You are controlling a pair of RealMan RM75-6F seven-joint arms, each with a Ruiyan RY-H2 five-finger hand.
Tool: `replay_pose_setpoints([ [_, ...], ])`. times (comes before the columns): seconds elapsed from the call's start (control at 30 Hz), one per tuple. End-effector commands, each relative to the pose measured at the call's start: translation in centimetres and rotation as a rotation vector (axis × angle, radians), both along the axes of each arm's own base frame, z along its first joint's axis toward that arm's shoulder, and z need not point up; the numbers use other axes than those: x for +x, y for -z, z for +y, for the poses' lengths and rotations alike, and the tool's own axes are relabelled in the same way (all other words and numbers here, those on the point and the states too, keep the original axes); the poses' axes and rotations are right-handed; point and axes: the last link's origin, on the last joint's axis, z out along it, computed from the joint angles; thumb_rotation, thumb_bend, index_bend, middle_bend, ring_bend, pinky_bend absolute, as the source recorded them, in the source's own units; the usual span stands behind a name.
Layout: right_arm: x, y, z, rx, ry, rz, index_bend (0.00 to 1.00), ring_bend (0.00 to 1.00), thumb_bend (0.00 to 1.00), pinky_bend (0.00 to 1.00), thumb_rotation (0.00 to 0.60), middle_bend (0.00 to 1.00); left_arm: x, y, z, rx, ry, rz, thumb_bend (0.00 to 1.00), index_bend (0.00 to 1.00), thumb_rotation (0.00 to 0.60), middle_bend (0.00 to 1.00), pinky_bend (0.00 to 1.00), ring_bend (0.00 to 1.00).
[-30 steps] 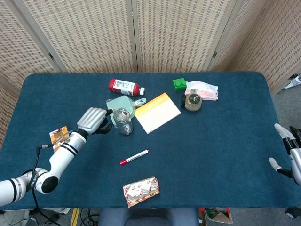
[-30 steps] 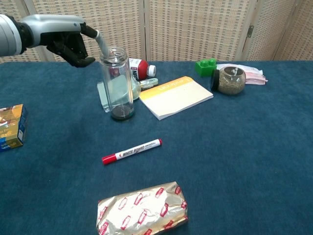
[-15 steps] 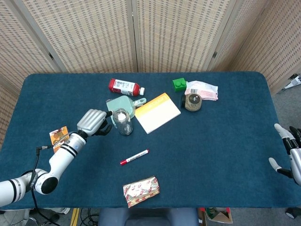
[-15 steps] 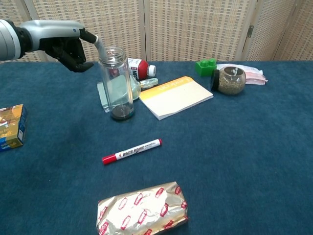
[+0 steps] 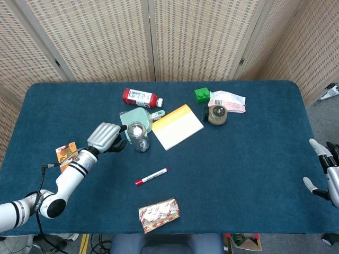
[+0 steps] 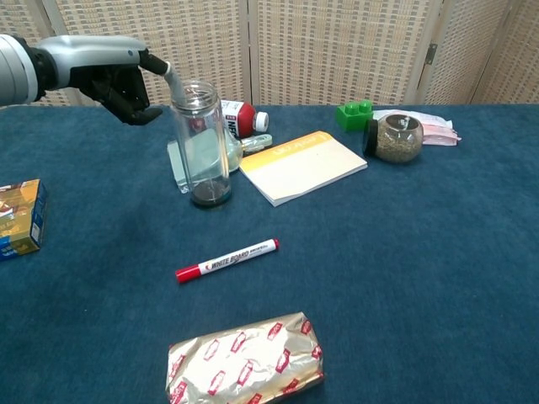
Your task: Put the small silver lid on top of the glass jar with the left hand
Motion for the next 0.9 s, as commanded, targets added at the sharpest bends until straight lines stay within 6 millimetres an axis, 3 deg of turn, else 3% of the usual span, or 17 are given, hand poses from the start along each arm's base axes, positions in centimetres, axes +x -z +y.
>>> replay_pose_setpoints([
  [0.03,0.0,0.0,0.0,0.0,0.0,-0.001,0.01,0.03,0.24,0.07,0.6,0.16,0.1,-0.2,0.0,0.005,0.002,-0.006,0.51,0.34,0.6,0.94,1.0,0.94],
  [0.4,-0.1,-0.1,0.0,0.0,-0.005,-0.002,0.01,0.03,0.24,0.07,0.6,0.16,-0.2,-3.1,-0.8,0.072,-0.042,-0.129,0.51,0.34,0.6,0.88,1.0,0.89],
  [0.7,-0.2,-0.1,-0.1,0.008,0.001,-0.002,0.01,0.03,0.24,0.07,0.6,0.16,-3.3,-5.9,-2.9,0.197,-0.101,-0.112,0.51,0.35,0.6,0.7,1.0,0.67],
  [0.8,-0.4,0.1,-0.4,0.026,0.003,0.0,0.01,0.03,0.24,0.07,0.6,0.16,-6.4,-7.0,-5.1,0.28,-0.168,-0.057,0.5,0.35,0.6,0.59,0.93,0.57],
  [0.9,-0.3,0.3,-0.7,0.037,-0.004,-0.001,0.01,0.03,0.24,0.07,0.6,0.16,-8.3,-7.3,-7.0,0.308,-0.206,-0.015,0.47,0.31,0.6,0.48,0.75,0.47],
])
